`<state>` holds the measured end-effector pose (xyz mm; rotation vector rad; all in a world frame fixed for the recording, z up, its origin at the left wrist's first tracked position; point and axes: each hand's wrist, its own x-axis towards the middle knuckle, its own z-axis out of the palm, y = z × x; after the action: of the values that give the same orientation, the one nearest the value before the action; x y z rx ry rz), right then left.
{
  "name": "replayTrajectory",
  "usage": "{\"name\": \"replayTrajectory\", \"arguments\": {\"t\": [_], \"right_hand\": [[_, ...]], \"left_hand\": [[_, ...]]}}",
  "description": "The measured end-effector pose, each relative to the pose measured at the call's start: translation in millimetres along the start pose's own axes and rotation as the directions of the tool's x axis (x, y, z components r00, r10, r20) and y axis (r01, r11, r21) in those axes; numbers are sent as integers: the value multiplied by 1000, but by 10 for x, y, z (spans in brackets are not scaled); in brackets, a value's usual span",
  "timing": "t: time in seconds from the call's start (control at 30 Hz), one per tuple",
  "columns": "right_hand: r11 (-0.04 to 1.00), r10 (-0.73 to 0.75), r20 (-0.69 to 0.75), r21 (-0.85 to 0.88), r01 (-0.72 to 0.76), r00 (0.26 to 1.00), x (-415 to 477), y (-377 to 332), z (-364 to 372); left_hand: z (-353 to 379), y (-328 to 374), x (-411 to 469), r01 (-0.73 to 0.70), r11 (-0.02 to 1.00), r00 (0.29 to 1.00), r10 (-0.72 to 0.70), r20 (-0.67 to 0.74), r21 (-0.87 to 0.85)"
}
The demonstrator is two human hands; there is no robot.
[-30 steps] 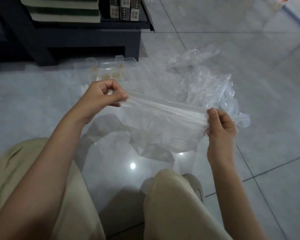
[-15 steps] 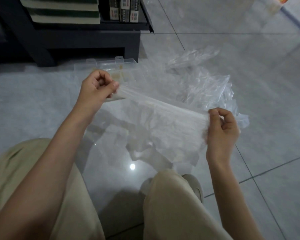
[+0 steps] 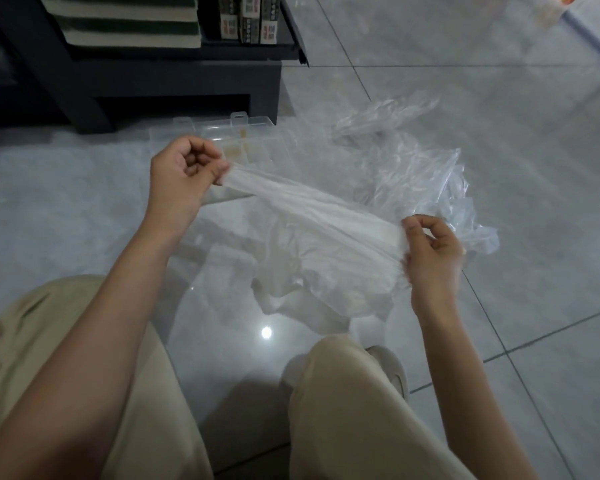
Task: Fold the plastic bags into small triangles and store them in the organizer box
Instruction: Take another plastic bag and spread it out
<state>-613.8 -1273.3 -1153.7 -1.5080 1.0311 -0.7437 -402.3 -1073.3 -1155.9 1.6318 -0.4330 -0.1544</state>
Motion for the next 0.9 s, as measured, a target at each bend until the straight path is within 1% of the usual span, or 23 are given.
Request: {"name": "replayTrajectory", "arguments": {"t": [0.07,0.13,0.2,0.23,0.27,0.3,0.33,0.37,0.4,0.43,0.47,0.53,0.57,0.63,0.67,0.7,0.73,0.77,0.8,0.83,0.9], "right_hand": [[992,118,83,25,-121,990,141,153,47],[968,242,115,34,-247,964,309,384,123],[939,343,107,-11,-344,933,413,582,230],[922,387,94,-16,-387,917,452,672,287],[905,423,91,-5,-425,901,467,719,342],[887,455,115,25,-461,883,472,752,383],[867,480,155,67,-494,864,452,756,413],[843,495,201,124,-524,845,420,755,425],[819,497,232,194,-541,836,375,753,416],[800,492,240,255,-543,837,328,776,391],[796,485,214,293,-529,848,282,824,360],[820,479,133,286,-496,868,169,915,284],[828,485,129,249,-502,865,121,957,239],[845,502,189,103,-526,844,18,988,127],[850,510,251,3,-527,823,-38,980,62],[849,522,323,-102,-519,790,-93,965,4],[844,534,383,-187,-503,754,-135,952,-41],[843,537,423,-229,-487,730,-165,944,-63],[848,528,446,-231,-477,723,-176,949,-67],[853,519,452,-219,-474,725,-177,949,-59],[857,510,453,-196,-476,731,-170,946,-6]], "left_hand": [[-9,-93,21,67,998,998,-67,-11,4],[-3,-194,31,194,981,981,-193,-33,29],[44,-303,15,273,949,962,-268,-51,160],[87,-348,-14,293,924,954,-298,-17,247],[145,-378,-70,315,897,937,-347,52,310],[209,-409,-147,338,875,900,-408,153,346],[275,-427,-233,346,857,845,-461,269,382],[332,-442,-320,322,835,780,-501,375,445],[387,-452,-409,263,815,722,-522,455,516],[430,-475,-481,191,797,688,-525,501,572],[471,-501,-533,117,782,681,-512,523,613],[525,-521,-576,-21,731,725,-459,514,682],[536,-543,-582,-93,695,751,-421,508,713],[544,-601,-579,-200,625,783,-361,507,754],[541,-640,-582,-227,599,791,-347,504,768],[533,-668,-586,-223,592,800,-343,492,775],[522,-684,-583,-191,609,809,-347,475,770],[505,-691,-571,-151,641,815,-351,462,752],[483,-707,-550,-130,677,812,-347,470,725],[456,-720,-521,-138,708,794,-338,505,692],[386,-752,-462,-192,748,728,-326,603,635]]}}
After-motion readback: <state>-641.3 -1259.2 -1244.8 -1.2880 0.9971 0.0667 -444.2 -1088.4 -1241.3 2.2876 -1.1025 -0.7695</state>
